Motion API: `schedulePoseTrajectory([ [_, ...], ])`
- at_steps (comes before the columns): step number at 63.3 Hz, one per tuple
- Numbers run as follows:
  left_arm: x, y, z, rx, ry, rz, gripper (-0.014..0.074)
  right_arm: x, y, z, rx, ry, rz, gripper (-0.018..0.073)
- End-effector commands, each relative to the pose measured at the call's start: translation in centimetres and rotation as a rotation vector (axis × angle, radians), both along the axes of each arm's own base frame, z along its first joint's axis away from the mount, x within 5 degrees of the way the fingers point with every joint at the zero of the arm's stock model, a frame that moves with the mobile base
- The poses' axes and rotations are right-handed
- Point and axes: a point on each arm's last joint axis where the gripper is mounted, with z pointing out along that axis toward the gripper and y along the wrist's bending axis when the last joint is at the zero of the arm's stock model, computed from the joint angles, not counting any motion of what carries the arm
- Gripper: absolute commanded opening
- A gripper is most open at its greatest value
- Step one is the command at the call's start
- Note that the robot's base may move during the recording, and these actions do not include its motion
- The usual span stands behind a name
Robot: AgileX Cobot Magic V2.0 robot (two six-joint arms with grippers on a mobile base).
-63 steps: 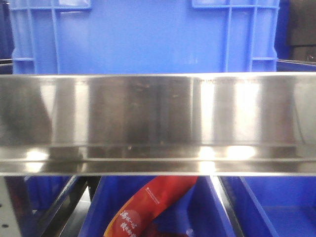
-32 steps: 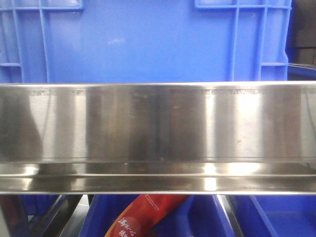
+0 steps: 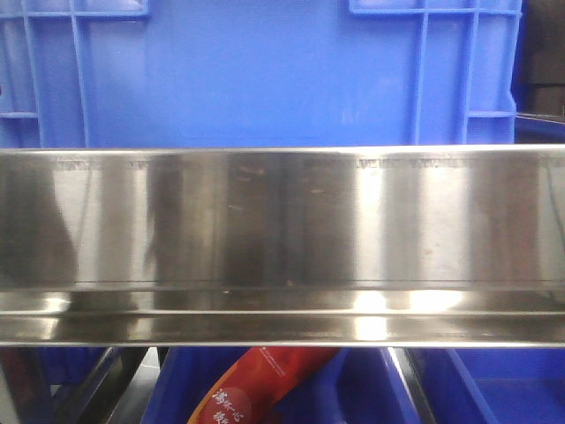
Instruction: Grab block from conveyor and place in blue bin
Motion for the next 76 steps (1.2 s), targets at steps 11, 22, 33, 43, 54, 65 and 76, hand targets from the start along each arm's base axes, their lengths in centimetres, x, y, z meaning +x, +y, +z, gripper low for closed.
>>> schedulePoseTrajectory([
  [11,-0.1,0.0,0.2,-0.008,-0.023,-0.006,-0.0111,0.0,0.0,0.2,-0.005,-0.019,0.0,-0.0162],
  [22,-0.1,0.0,0.4,-0.009,-0.04,-0.004,-0.0111,0.0,0.0,0.2,-0.005,-0.019,0.0,-0.0162],
  [33,0.1,0.0,0.7,-0.02,-0.019,-0.01,-0.0111,0.0,0.0,0.6,0.0,-0.05,0.0,-0.0162],
  [43,0.3,-0.2,3.5,0.037,0.072,-0.021,-0.0111,0.5,0.1,3.2,-0.034,-0.073,0.009,-0.0162],
  [54,2.9,-0.7,6.5,0.097,0.161,-0.066,-0.0111,2.8,1.1,5.9,-0.052,-0.075,0.067,-0.0162],
  [65,6.7,-1.6,8.3,0.017,0.225,-0.147,-0.0111,6.6,3.2,7.6,-0.058,-0.029,0.158,-0.0162],
  [76,10.2,-3.6,9.1,0.057,0.281,-0.268,-0.0111,9.9,6.2,8.9,-0.064,0.002,0.268,-0.0162],
])
